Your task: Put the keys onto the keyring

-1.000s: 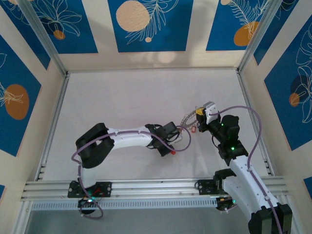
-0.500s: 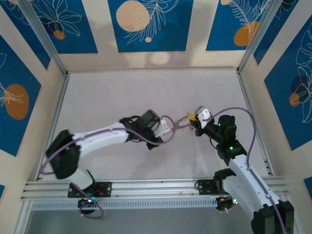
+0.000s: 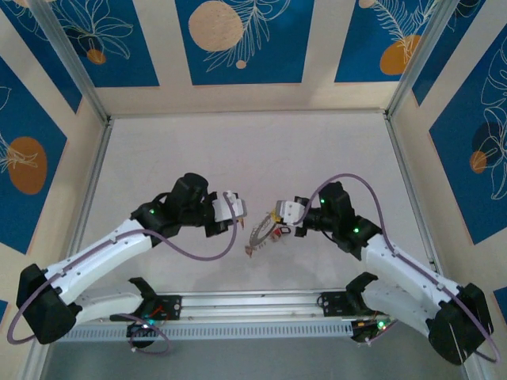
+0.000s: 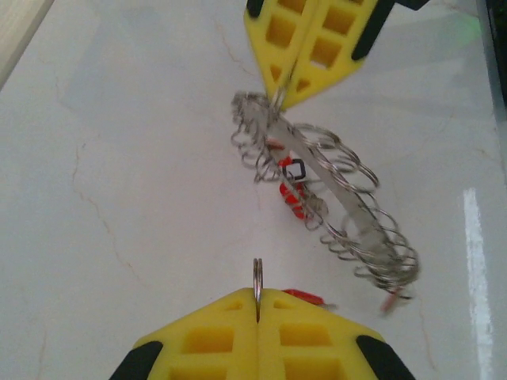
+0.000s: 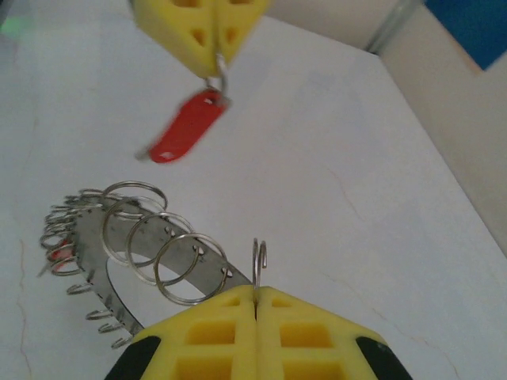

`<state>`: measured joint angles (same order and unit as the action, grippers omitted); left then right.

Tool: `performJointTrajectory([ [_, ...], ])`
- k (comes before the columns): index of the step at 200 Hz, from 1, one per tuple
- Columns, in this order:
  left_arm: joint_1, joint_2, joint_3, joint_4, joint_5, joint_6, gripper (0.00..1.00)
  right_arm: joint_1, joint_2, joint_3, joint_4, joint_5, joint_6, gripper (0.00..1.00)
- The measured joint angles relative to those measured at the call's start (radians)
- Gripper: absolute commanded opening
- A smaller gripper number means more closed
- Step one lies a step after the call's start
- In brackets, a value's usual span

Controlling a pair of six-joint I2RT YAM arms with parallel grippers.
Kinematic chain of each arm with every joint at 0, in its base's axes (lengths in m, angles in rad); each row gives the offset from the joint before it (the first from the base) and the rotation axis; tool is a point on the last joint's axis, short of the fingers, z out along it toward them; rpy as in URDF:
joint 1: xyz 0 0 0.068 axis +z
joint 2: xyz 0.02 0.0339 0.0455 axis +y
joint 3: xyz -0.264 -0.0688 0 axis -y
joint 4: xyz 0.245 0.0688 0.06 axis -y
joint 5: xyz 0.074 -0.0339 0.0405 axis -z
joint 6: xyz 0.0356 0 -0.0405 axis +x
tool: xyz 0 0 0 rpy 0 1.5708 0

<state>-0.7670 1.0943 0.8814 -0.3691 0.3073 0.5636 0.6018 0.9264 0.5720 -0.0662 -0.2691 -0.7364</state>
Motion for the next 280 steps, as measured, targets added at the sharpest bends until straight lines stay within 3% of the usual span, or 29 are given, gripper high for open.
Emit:
performJointTrajectory([
  [53,0.013,0.034,-0.063,0.155,0.062,0.102,0.00,0.103,0.139,0.105,-0.106,0.002,-0.123,0.00],
  [130,0.015,0.042,-0.116,0.212,0.209,0.214,0.00,0.108,0.226,0.146,-0.114,-0.047,-0.106,0.00],
  [280,0.019,0.032,-0.124,0.175,0.204,0.330,0.00,0.076,0.270,0.181,-0.118,-0.165,-0.007,0.00],
])
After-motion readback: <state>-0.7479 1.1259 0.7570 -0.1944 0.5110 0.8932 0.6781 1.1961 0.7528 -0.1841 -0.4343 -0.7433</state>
